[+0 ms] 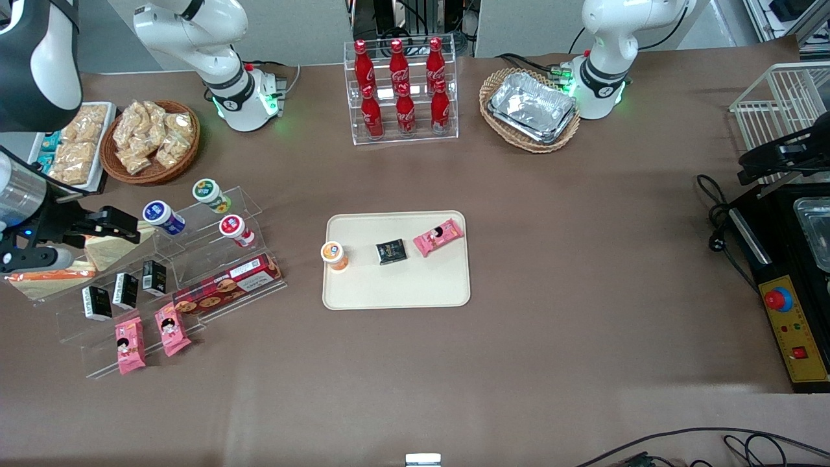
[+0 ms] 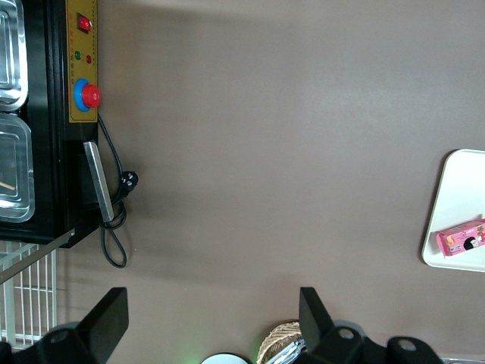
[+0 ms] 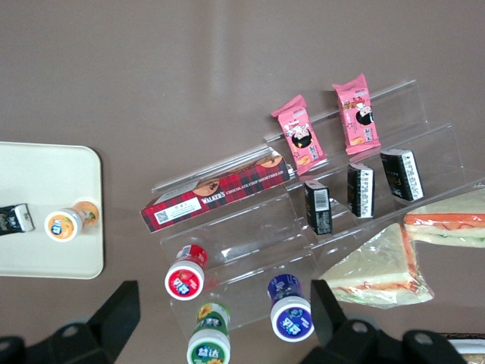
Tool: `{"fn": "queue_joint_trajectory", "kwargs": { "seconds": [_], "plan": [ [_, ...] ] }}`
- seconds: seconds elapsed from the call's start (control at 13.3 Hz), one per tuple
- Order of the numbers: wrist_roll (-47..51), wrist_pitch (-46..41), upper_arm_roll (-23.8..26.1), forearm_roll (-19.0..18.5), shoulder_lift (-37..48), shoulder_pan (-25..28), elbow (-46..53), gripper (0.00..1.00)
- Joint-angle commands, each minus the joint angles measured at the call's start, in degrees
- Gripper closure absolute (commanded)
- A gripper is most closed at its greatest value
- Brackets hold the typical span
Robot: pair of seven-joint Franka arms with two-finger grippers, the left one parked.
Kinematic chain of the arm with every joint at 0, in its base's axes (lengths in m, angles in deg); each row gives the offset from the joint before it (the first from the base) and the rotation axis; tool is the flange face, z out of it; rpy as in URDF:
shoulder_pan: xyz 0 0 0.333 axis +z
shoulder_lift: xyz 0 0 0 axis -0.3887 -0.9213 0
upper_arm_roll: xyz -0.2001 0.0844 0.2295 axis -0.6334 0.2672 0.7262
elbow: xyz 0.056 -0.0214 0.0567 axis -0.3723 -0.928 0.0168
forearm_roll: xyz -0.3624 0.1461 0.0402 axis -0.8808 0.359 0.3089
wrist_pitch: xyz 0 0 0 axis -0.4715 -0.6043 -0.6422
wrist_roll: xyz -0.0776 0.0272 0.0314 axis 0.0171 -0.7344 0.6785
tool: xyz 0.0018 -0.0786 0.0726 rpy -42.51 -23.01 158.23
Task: Place sandwich on tray
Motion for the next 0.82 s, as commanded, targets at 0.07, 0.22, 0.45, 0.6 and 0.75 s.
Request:
{"fn": "queue_joint_trajectory", "kwargs": {
  "seconds": [0.07, 0.22, 0.45, 0.6, 0.75],
  "plan": [
    [0.53, -0.74, -0.07, 1.18, -1.26, -0.46, 1.79, 0.0],
    [0.09, -0.74, -0.42, 1.01, -1.17, -0.73, 1.87, 0.0],
    [-4.02, -2.4, -0.86, 1.01, -0.99, -1.16, 1.87, 0.0],
    [-10.17, -2.24, -0.95, 1.09, -0.64, -3.78, 2.22, 0.0],
    [-15.44, -2.5, -1.04, 3.71, -0.64, -5.9, 2.67, 0.0]
  ]
}}
